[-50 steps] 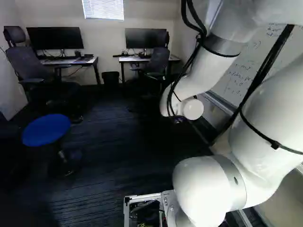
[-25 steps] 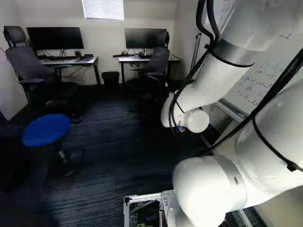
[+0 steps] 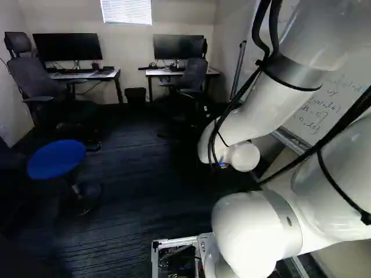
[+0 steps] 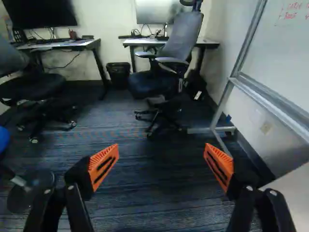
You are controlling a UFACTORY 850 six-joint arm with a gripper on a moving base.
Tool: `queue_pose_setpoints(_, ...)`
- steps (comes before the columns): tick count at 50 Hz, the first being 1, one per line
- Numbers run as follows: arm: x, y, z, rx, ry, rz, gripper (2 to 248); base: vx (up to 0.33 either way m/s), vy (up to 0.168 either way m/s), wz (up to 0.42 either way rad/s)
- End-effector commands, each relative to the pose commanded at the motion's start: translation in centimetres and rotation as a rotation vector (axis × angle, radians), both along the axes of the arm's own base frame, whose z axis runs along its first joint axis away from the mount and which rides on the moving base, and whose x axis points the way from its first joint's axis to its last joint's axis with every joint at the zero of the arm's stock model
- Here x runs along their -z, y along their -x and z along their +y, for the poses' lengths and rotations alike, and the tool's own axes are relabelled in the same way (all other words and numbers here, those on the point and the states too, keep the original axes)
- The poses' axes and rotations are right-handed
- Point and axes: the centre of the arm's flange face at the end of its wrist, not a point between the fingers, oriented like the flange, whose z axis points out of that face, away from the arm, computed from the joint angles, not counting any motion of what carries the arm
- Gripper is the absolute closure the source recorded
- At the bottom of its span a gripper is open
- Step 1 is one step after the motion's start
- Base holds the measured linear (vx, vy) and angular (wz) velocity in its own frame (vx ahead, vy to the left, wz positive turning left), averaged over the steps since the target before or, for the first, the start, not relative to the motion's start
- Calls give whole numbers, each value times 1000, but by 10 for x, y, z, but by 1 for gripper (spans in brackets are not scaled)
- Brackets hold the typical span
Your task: Open the door and move inside
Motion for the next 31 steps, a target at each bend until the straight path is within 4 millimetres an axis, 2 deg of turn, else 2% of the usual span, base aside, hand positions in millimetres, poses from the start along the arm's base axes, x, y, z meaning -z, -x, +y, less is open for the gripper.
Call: queue_pose_setpoints(31,0,1,0,1,0,0,3,0,0,0)
